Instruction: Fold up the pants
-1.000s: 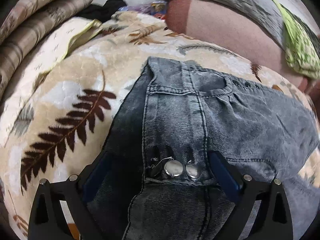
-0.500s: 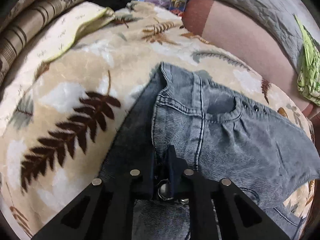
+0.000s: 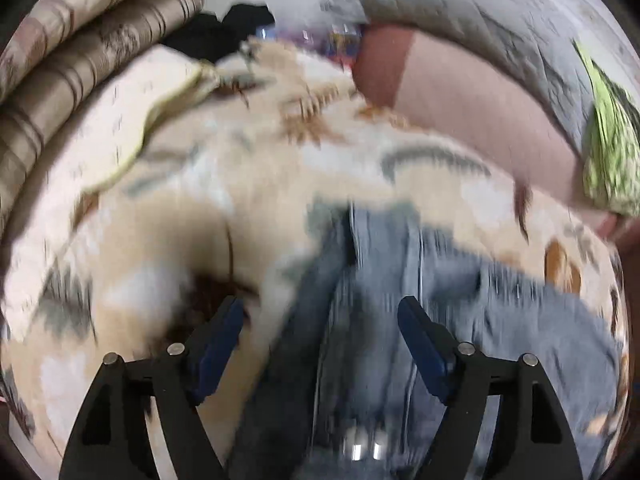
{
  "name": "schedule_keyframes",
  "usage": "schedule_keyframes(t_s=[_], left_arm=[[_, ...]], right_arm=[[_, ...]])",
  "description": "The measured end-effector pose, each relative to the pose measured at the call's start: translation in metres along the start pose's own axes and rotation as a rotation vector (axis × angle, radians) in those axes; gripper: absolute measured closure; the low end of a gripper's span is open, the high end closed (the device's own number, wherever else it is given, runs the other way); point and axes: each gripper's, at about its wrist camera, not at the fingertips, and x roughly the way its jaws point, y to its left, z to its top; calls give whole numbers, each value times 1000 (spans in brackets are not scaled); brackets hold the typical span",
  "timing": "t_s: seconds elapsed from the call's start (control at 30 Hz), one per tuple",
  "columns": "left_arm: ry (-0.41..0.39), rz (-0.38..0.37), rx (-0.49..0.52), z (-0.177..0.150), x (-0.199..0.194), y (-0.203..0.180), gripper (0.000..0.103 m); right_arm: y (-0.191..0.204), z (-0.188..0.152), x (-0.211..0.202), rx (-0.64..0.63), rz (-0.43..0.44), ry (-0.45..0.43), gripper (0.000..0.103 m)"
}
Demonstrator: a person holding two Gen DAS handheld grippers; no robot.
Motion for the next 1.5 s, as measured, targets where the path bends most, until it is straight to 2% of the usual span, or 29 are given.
schedule_keyframes(t_s=[0.07, 0.1, 0.13, 0.2, 0.27, 0.33, 0.4, 0.47, 0.57, 0.6, 0.63, 0.7, 0.73, 0.77, 0.87, 1.03, 1.13, 1.23, 1.3, 1.37, 1.4, 1.43, 1.47, 1.5], left_arm=[[14, -38, 19, 14, 12, -7, 23], [34, -91, 29, 23, 24, -13, 23], [51, -114, 25, 27, 31, -15, 23], [93, -127, -5, 35, 51, -16, 26], [114, -135, -11, 42, 67, -19, 37], [156, -135, -4, 42, 79, -25, 68], [176, -120, 25, 43, 88, -31, 76], [155, -124, -8, 47, 89, -28, 76], [170, -139, -37, 51, 98, -25, 76], [165, -123, -8, 53, 98, -29, 84], [166, -111, 17, 53, 98, -33, 100], [172, -114, 1, 56, 96, -33, 101], [163, -122, -5, 59, 91, -32, 101], [145, -124, 0, 62, 84, -31, 101], [85, -156, 7, 69, 53, -25, 101], [-46, -243, 27, 65, -33, -16, 101], [-125, -325, 24, 42, -102, 5, 101], [-153, -374, 13, 5, -146, 34, 101], [-137, -405, 3, -33, -163, 61, 100], [-98, -407, 2, -66, -165, 81, 99], [-32, -392, 27, -89, -156, 91, 96], [33, -357, 57, -106, -144, 97, 95], [87, -310, 71, -120, -133, 103, 91], [135, -250, 80, -130, -123, 109, 84]], right_arm=[[21, 21, 26, -44, 73, 44, 35], [30, 29, 39, -65, 67, 62, 35], [39, 32, 54, -85, 53, 81, 36], [51, 37, 83, -134, 10, 103, 36], [59, 32, 110, -164, -21, 142, 36], [65, 28, 121, -220, -69, 133, 38], [68, 28, 123, -247, -103, 125, 45], [63, 30, 122, -246, -115, 129, 60], [60, 33, 120, -251, -96, 119, 61], [61, 33, 124, -257, -99, 119, 61], [63, 32, 129, -266, -111, 129, 61], [70, 32, 134, -292, -141, 133, 65], [69, 33, 131, -287, -141, 134, 80], [67, 35, 123, -268, -115, 130, 83], [67, 39, 85, -259, -90, 54, 84], [64, 35, 8, -240, -16, -66, 84], [53, 17, -56, -218, 59, -154, 84], [32, -15, -108, -210, 106, -204, 84], [5, -55, -140, -197, 124, -221, 84], [-29, -101, -151, -143, 132, -198, 82], [-44, -120, -146, -118, 115, -170, 82], [-61, -143, -137, -104, 83, -113, 72], [-80, -167, -121, -88, 49, -25, 46], [-97, -184, -111, -46, 15, 27, 33]])
